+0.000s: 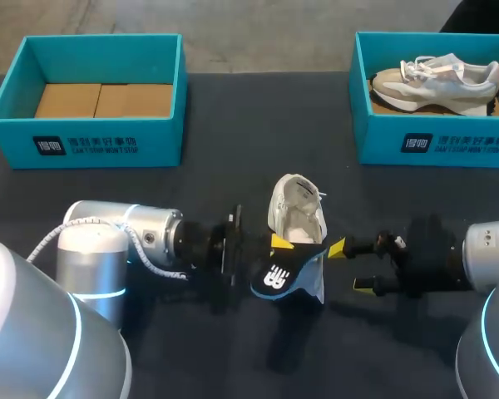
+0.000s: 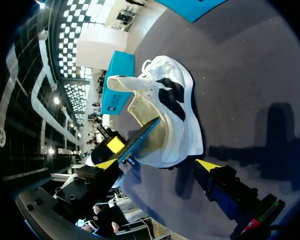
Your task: Take the shoe out of the shoebox, open the shoe tongue, remove and reinsert the insole, then place the shoe into the shoebox
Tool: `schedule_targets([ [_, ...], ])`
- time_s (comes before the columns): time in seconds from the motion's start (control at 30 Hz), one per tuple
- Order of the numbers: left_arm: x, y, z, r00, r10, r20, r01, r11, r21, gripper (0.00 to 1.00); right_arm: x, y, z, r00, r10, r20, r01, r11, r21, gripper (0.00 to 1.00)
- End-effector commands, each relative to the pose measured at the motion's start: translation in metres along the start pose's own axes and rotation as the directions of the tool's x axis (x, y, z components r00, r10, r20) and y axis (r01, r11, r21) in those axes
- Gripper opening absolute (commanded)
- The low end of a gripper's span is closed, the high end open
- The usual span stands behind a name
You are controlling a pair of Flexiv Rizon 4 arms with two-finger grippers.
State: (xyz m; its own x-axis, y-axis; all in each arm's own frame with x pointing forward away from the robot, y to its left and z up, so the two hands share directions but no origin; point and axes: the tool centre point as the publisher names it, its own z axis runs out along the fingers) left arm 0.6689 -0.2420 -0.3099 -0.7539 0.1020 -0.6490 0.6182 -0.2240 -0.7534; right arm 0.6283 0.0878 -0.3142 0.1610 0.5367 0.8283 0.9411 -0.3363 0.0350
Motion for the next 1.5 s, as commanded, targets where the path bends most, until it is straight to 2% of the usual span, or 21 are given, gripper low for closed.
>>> schedule_targets([
  [0.03,0.001,0.001,0.003,1.000,0.007,0.003,-0.007,1.000,-0.014,0.00,0.001,-0.001,0.000,1.000,0.001,0.004,-0.001,1.000,-0.002,1.00],
  [0.47,-0.005,0.016,0.007,1.000,0.004,0.026,-0.002,0.999,-0.052,0.00,0.001,-0.001,0.000,1.000,0.001,0.004,-0.001,1.000,-0.002,1.00],
  [0.73,-0.003,0.016,0.007,1.000,0.005,0.017,-0.003,0.998,-0.068,0.00,0.001,-0.001,0.000,1.000,0.001,0.004,-0.001,1.000,-0.002,1.00],
  [1.03,0.003,0.014,-0.002,1.000,0.005,-0.005,-0.005,0.997,-0.077,0.00,0.001,-0.001,0.000,1.000,0.001,0.004,-0.001,1.000,-0.002,1.00],
  [1.5,0.002,0.024,-0.004,1.000,0.012,-0.009,-0.013,0.990,-0.143,0.00,0.001,-0.001,0.000,1.000,0.001,0.004,-0.001,1.000,-0.002,1.00],
])
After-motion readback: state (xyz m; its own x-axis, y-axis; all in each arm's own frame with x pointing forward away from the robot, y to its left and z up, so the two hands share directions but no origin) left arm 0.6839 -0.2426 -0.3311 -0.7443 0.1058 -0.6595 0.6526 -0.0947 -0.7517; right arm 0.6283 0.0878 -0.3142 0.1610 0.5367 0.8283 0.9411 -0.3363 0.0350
